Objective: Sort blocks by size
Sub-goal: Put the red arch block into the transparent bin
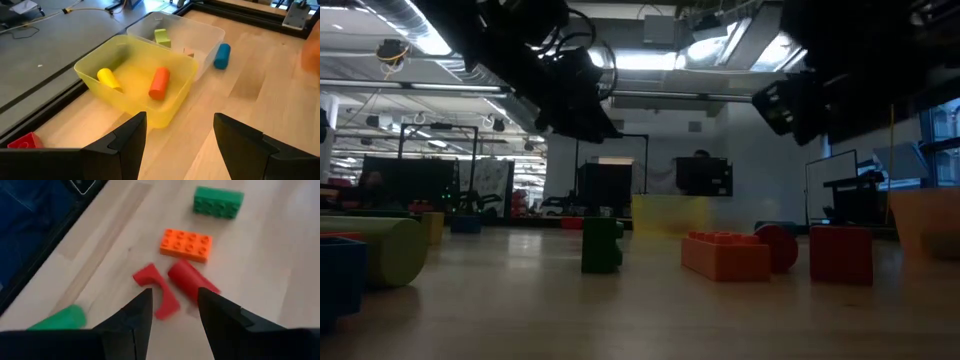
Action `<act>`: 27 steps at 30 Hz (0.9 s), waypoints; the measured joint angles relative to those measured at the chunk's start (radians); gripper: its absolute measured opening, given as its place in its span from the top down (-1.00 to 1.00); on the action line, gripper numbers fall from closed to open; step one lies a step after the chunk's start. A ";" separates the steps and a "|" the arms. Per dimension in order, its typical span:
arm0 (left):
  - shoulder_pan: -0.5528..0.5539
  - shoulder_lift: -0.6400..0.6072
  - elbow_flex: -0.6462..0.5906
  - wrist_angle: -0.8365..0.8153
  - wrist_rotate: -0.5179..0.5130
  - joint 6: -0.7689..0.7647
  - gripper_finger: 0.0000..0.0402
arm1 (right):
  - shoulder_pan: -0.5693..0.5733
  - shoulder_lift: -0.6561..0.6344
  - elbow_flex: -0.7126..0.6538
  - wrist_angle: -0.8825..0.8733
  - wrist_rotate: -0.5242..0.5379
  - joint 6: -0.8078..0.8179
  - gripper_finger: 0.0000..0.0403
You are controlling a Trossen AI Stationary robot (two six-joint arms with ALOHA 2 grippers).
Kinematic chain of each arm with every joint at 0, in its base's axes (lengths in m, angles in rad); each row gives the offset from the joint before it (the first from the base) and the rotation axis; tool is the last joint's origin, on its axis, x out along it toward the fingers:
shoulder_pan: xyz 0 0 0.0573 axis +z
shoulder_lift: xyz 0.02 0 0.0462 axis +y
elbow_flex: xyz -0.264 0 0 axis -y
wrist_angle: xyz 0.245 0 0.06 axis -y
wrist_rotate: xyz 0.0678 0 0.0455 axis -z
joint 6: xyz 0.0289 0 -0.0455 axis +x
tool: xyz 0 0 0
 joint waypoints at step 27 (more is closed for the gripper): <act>-0.007 0.001 0.000 0.010 0.002 -0.024 -0.06 | 0.194 0.274 0.000 0.178 0.273 -0.129 0.21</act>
